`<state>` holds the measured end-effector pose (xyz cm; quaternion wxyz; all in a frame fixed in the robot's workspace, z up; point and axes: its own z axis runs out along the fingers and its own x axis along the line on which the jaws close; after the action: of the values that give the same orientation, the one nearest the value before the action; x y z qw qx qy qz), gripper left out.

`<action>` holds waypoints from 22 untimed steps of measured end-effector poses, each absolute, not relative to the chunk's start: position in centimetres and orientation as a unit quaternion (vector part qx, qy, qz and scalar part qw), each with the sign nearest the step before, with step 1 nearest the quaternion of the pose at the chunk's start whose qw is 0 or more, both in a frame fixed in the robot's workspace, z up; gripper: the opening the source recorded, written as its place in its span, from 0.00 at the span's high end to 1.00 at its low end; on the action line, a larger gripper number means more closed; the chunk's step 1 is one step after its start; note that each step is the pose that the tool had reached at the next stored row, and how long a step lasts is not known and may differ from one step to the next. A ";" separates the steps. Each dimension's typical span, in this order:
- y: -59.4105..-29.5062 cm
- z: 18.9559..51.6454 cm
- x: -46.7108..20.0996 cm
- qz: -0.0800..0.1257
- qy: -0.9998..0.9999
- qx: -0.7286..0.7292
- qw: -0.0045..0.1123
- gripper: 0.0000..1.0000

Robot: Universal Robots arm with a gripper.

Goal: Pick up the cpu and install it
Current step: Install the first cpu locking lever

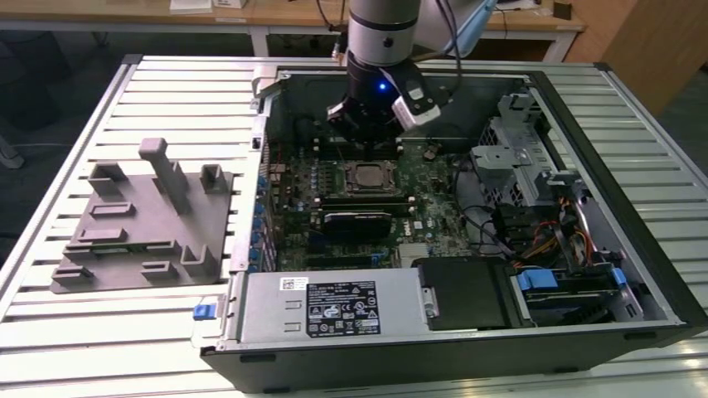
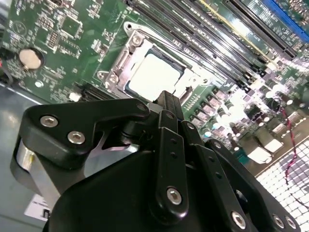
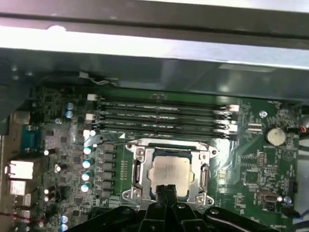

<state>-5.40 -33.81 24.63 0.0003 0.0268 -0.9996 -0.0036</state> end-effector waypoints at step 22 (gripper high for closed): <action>-33.5 24.6 -10.6 -0.004 -1.000 0.028 -0.002 0.89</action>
<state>-10.61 -33.53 24.64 -0.0016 0.0284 -0.9996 -0.0039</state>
